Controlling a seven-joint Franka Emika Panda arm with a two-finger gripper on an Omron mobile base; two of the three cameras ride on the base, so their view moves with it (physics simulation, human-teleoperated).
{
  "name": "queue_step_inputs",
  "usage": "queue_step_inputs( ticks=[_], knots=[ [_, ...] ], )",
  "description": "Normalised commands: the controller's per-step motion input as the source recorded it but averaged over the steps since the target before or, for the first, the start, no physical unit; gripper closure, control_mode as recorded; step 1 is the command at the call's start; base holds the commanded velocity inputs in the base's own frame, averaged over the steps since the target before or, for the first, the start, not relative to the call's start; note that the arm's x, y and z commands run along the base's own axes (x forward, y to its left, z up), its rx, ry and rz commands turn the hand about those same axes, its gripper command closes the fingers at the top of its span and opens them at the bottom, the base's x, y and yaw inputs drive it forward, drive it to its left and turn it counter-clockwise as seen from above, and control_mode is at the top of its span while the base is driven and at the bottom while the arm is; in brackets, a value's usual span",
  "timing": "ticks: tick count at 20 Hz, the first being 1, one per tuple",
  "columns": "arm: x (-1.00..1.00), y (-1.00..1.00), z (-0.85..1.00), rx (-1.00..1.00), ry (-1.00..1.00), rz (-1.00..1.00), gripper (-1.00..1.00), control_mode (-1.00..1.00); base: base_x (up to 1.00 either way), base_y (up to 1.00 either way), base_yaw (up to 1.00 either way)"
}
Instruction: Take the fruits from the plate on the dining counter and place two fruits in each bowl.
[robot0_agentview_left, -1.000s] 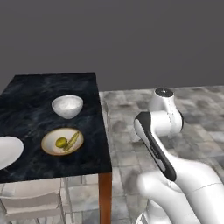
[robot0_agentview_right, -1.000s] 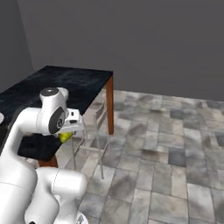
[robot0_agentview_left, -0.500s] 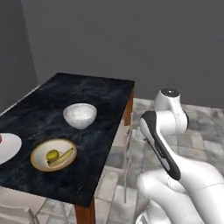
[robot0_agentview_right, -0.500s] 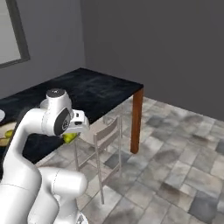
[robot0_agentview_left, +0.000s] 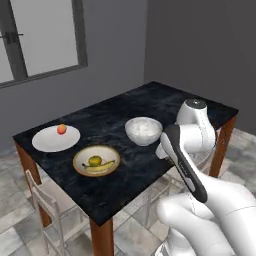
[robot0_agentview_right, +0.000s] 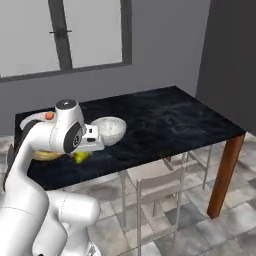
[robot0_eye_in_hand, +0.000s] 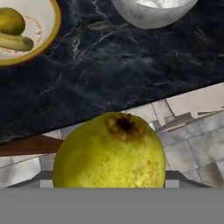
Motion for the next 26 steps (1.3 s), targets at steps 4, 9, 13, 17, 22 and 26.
queue_step_inputs(
  ticks=[4, 9, 13, 17, 22, 26],
  knots=[
    [0.00, 0.00, 0.00, 0.00, 0.00, 0.00, 1.00, 1.00, 0.00, -0.60, 0.83],
    [0.00, 0.00, 0.00, 0.00, 0.00, 0.00, 1.00, 1.00, 0.07, -0.82, 0.39],
    [0.00, 0.00, 0.00, 0.00, 0.00, 0.00, 1.00, 1.00, 0.20, -0.42, -0.16],
    [0.00, 0.00, 0.00, 0.00, 0.00, 0.00, 1.00, 1.00, 0.25, 0.22, -0.03],
    [0.00, 0.00, 0.00, 0.00, 0.00, 0.00, 1.00, 1.00, 0.62, 0.11, 0.00],
    [0.00, 0.00, 0.00, 0.00, 0.00, 0.00, 1.00, 1.00, 0.80, 0.03, 0.00]
  ],
)
